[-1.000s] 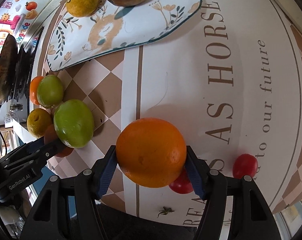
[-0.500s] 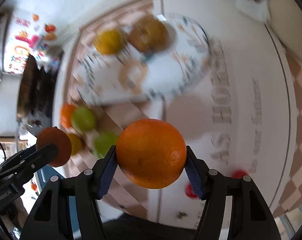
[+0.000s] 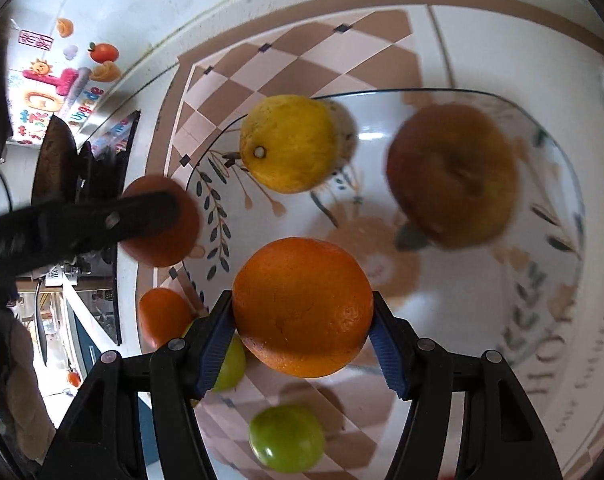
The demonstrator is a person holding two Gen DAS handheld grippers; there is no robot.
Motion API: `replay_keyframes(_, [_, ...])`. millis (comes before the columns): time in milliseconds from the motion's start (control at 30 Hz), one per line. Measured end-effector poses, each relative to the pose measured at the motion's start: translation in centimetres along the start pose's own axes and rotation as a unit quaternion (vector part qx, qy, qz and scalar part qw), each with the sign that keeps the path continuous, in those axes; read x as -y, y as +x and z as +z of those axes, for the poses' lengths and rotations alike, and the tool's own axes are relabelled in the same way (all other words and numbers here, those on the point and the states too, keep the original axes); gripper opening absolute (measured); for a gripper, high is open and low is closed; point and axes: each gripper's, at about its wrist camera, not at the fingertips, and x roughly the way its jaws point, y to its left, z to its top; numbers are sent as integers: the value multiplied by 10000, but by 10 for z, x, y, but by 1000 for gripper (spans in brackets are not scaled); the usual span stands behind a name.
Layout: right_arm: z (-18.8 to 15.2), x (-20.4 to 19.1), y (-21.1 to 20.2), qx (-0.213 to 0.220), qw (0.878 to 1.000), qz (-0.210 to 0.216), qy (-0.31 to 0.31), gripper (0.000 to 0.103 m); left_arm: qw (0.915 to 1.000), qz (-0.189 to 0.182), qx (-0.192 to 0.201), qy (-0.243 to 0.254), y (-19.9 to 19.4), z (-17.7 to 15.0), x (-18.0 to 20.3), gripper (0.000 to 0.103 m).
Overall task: Organize fruits
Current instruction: 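Lower both oranges onto the floral plate and open both tools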
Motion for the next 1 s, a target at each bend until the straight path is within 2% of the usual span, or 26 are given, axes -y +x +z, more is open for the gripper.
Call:
replay_keyframes(267, [18,-7,22,-88,10000,-6,-3,68,9994,64,-319,68,26,18,1,53])
replay_keyframes(333, [19,-4,20,-109,9999,43,66,73,9992,70,-391,39,29,20,1,53])
replay_keyframes(400, [18,-2,15,-110,9998,78,111,85,9992,39,-403,-51,30,20,-2,53])
replay_keyframes(433, [18,-3,14,-106,9999,54,112,86,9992,-22,-384,-99,29,20,-3,54])
replay_keyframes(467, [18,-2,10,-106,9999,48,101,87,9992,-71,-362,-119,28,20,-4,57])
replay_keyframes(533, [14,-1,5,-118,9999,20,84,87,9995,-124,-271,-109,23,19,-5,79])
replay_keyframes(600, [10,0,0,-129,9999,-16,73,87,9998,-92,-180,-71,17,17,-6,84])
replay_keyframes(733, [-2,5,-14,12,9995,-308,72,89,10000,-39,-46,-12,7,4,-9,84])
replay_keyframes(767, [-4,7,-18,66,9992,-391,71,94,10000,24,9,3,3,-1,-8,84])
replay_keyframes(800, [-8,10,-26,189,9979,-620,54,96,9999,139,97,24,-1,-7,-8,84])
replay_keyframes(900, [-16,17,-42,403,9940,-1010,72,96,9981,490,373,74,-11,-22,-5,84])
replay_keyframes(1000, [-23,21,-54,524,9911,-1217,86,96,9969,557,559,67,-19,-46,-2,84])
